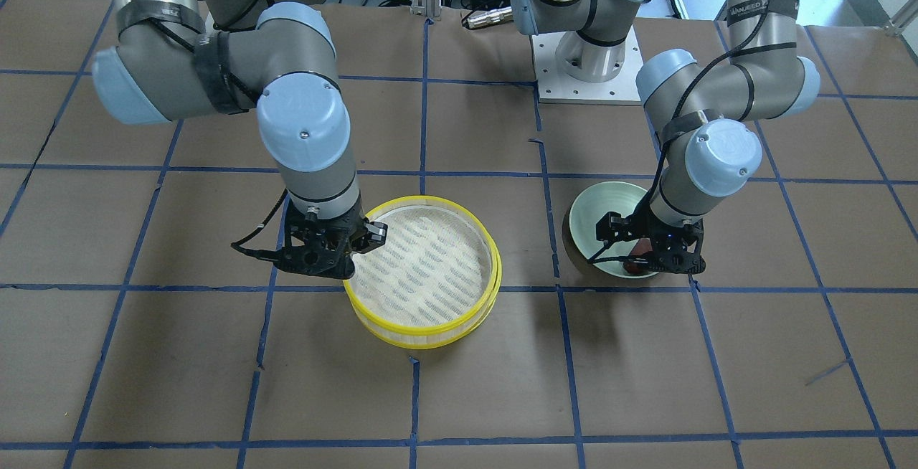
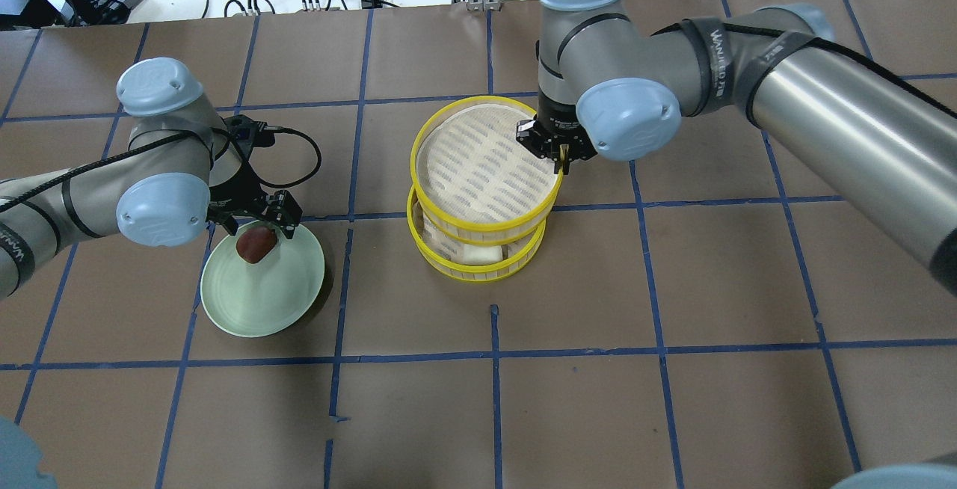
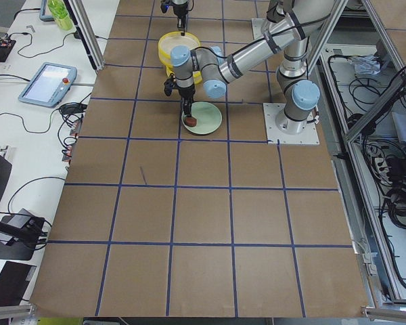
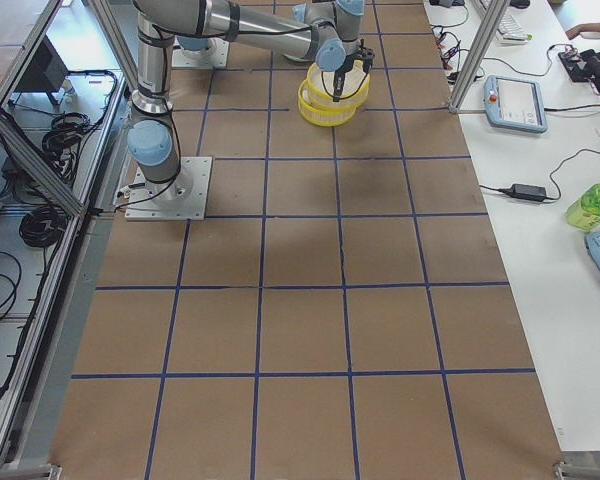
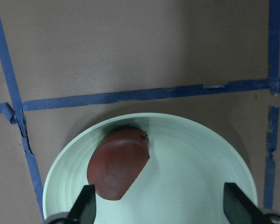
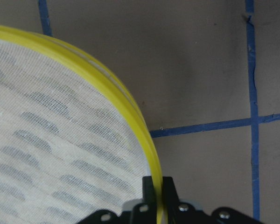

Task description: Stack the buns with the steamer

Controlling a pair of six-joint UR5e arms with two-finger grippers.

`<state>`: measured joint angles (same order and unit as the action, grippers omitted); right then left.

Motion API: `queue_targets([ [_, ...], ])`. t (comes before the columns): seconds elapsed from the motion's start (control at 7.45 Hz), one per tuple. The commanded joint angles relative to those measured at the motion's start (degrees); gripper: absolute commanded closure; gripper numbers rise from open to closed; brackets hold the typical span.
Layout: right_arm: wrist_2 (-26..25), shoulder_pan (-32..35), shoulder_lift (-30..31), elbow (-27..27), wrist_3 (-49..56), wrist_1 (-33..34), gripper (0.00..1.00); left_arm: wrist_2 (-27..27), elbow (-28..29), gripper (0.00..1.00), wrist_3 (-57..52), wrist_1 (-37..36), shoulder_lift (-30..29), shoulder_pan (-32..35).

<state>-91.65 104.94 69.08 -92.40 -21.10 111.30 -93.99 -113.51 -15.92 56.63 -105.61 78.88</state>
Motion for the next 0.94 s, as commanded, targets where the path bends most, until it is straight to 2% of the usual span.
queue_targets([
  [0.0, -0.8, 1.6, -1.3, -0.4, -1.0, 1.1, 0.93, -3.6, -0.3, 0.08, -0.2, -1.3, -2.3, -0.4],
  [0.13, -0.9, 1.5, -1.1, -0.6, -0.7, 0.7, 0.93, -4.4, -0.7, 0.16, -0.2, -1.3, -2.4, -0.5],
  [0.27, -0.7, 1.7, -0.8, -1.1, -0.7, 0.5, 0.93, -4.4, -0.7, 0.52, -0.1, -1.3, -2.5, -0.5],
  [0.4, -0.7, 1.8, -0.7, -1.9, -0.7, 0.6, 0.93, -4.2, -0.7, 0.96, -0.2, -1.1, -2.4, -0.4],
  [0.8, -0.7, 2.2, -0.1, -2.2, -0.4, 0.3, 0.89, -3.8, 0.7, 0.98, 0.5, -1.1, 3.6, 3.1],
])
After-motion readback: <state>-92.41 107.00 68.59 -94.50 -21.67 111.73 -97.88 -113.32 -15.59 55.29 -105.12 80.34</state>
